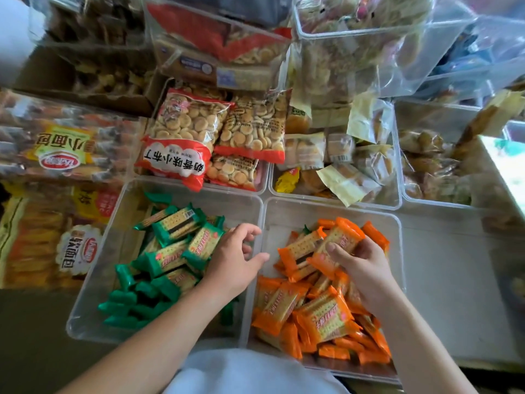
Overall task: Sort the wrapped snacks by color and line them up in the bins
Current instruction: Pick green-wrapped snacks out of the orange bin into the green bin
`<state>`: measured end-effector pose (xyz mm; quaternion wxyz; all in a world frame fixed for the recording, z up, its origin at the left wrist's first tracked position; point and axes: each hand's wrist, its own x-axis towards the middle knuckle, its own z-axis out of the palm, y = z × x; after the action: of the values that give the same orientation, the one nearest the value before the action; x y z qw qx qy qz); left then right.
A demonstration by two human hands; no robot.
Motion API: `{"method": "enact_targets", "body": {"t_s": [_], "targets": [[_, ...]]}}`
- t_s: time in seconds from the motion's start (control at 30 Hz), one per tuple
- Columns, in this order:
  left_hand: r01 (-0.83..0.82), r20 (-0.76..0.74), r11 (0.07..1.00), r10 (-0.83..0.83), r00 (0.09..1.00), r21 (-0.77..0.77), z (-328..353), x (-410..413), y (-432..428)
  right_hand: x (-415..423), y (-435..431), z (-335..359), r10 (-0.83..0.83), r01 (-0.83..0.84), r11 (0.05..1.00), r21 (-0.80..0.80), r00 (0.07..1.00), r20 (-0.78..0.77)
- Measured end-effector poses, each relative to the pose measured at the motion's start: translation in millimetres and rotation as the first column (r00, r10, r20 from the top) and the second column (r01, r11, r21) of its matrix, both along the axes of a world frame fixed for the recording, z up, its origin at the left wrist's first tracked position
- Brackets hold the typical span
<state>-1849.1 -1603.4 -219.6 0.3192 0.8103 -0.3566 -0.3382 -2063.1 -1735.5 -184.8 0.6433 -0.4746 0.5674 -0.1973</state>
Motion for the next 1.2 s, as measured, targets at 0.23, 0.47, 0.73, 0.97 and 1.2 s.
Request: {"method": "enact_targets", "body": {"t_s": [0.23,0.47,0.73,0.97,1.2], "targets": [[0.197,0.281,0.980,-0.184,0.942,-0.019,13,-9,-5,-18,5,12,-0.138,0.125,0.985,0.121,0.985,0.102],[0.259,-0.129,0.966,-0.259,0.957,-0.014,34,-44,-21,-22,21,37,-0.032,0.029,0.998,0.047,0.997,0.066],[0.322,0.299,0.930,-0.362,0.883,0.175,40,-26,-41,-51,30,17,-0.073,-0.068,0.962,-0.266,0.871,-0.486],[0.399,0.352,0.905,-0.425,0.834,0.149,32,-29,-49,-50,26,25,0.000,-0.390,0.880,-0.273,0.572,-0.820],[0.510,-0.039,0.817,-0.520,0.853,0.269,3,-68,-60,-34,19,-4,0.289,-0.574,0.761,-0.301,0.716,-0.635]]}}
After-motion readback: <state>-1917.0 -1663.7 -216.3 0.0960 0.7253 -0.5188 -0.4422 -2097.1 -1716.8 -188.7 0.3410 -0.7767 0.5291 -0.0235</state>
